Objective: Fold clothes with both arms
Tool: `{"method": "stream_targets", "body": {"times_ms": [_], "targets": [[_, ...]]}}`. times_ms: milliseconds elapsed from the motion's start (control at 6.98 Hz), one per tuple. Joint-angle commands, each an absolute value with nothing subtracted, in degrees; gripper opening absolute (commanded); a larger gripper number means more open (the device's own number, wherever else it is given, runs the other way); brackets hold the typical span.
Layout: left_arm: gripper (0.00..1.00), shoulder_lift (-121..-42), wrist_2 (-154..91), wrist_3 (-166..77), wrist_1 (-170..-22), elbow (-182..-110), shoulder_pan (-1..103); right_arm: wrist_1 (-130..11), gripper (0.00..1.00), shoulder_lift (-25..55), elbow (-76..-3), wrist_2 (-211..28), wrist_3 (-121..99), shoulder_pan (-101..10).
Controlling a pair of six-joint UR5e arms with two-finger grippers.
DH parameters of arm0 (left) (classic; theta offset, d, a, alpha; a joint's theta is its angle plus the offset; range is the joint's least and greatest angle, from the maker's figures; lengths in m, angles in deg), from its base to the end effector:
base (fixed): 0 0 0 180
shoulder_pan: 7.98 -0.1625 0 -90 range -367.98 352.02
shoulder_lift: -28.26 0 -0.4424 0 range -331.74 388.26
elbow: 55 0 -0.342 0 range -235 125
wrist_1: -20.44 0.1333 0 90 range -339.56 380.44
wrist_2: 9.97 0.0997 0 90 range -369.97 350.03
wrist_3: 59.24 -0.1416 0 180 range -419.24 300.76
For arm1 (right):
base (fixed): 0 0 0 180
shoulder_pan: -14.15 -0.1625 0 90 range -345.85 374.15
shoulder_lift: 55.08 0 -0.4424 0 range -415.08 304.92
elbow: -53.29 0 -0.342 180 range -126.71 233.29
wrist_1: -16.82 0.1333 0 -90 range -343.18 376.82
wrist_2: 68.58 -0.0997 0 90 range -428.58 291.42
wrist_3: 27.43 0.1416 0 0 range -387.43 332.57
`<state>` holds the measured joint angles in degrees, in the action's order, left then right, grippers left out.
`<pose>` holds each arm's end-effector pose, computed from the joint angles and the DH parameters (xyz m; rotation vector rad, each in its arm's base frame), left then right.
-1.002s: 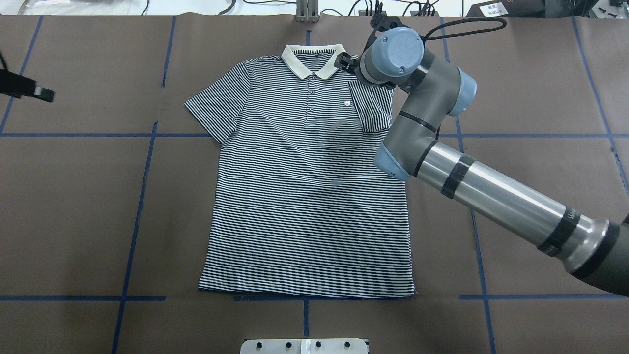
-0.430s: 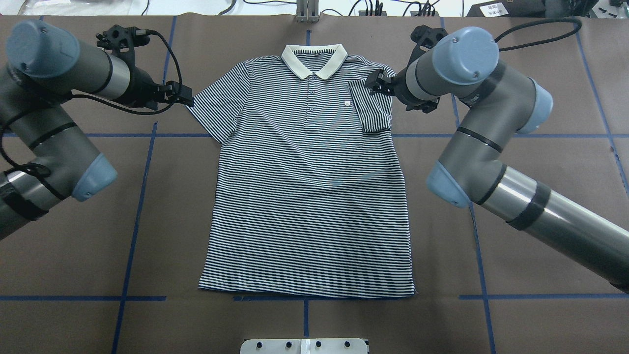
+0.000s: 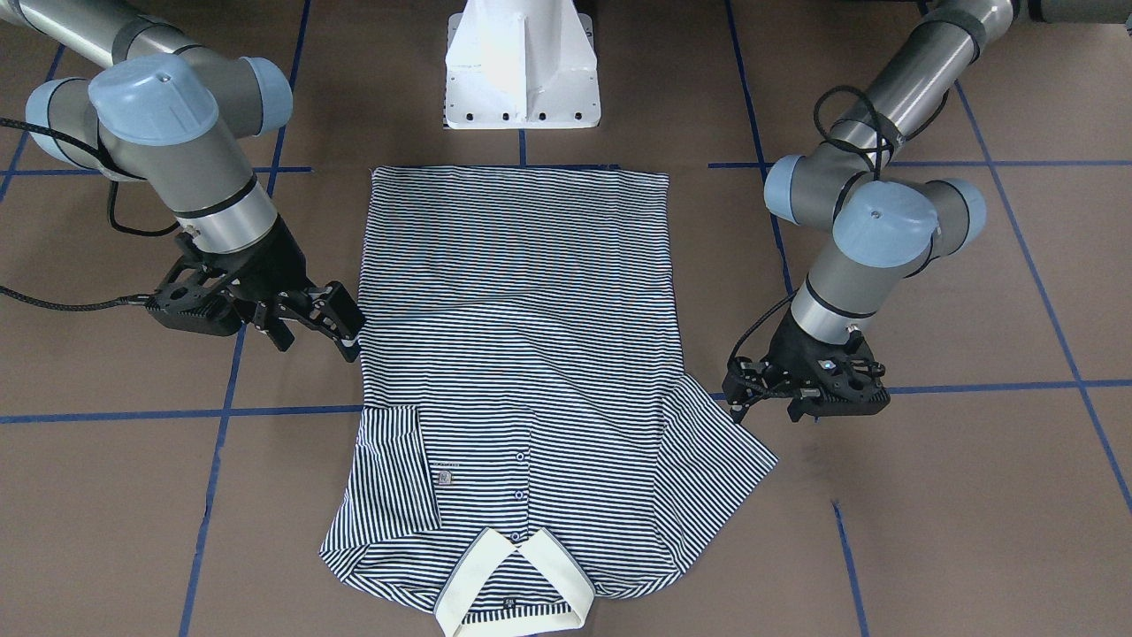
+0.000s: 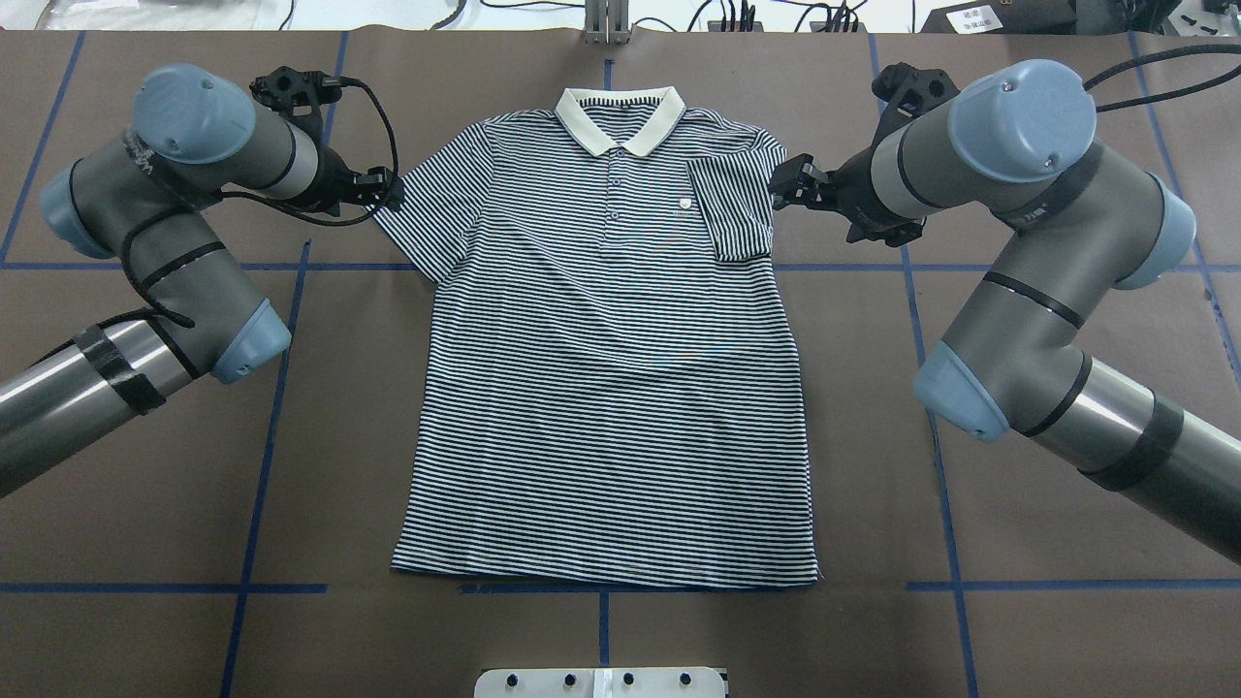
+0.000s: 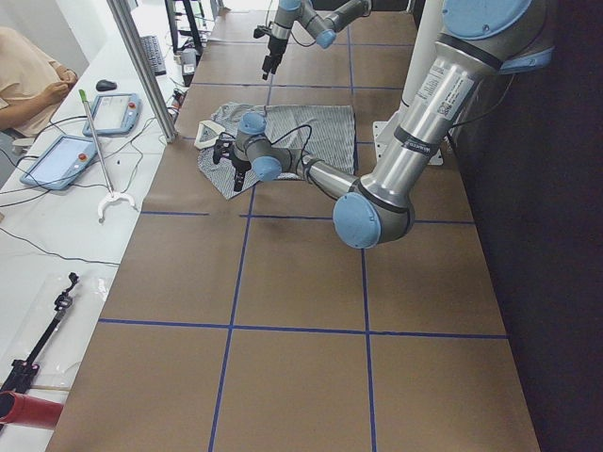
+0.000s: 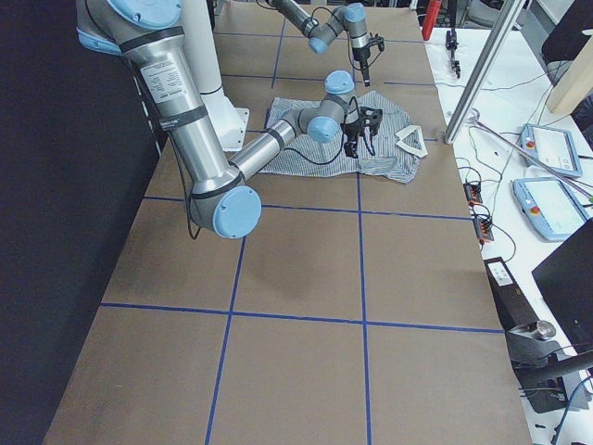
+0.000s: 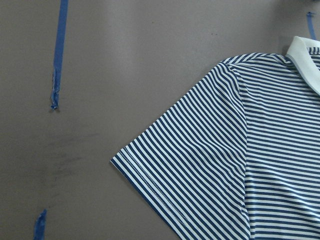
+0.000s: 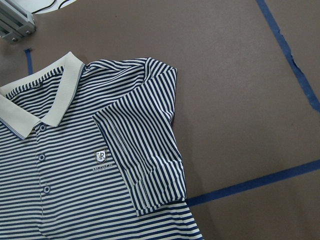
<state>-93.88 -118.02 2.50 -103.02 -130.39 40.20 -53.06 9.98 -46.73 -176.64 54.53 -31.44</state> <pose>0.4193 -0.6028 0.4414 0.3152 0.8756 -0.1821 -0.3800 -0.5157 0.3630 0.1721 -0.9898 0.4486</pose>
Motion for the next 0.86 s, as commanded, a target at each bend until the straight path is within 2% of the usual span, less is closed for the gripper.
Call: {"method": "stream_targets", "body": {"times_ms": [0,716], "targets": [[0.58,-96.4,-114.8,2.3,-103.5,-124.7,40.0,-53.1,1.00,10.7,-47.0,-176.2,54.5,-31.3],[0.56,-97.9,-114.4,1.2,-103.6,-121.8,39.4,-53.1,1.00,10.8,-46.6,-176.2,53.6,-31.4]]}}
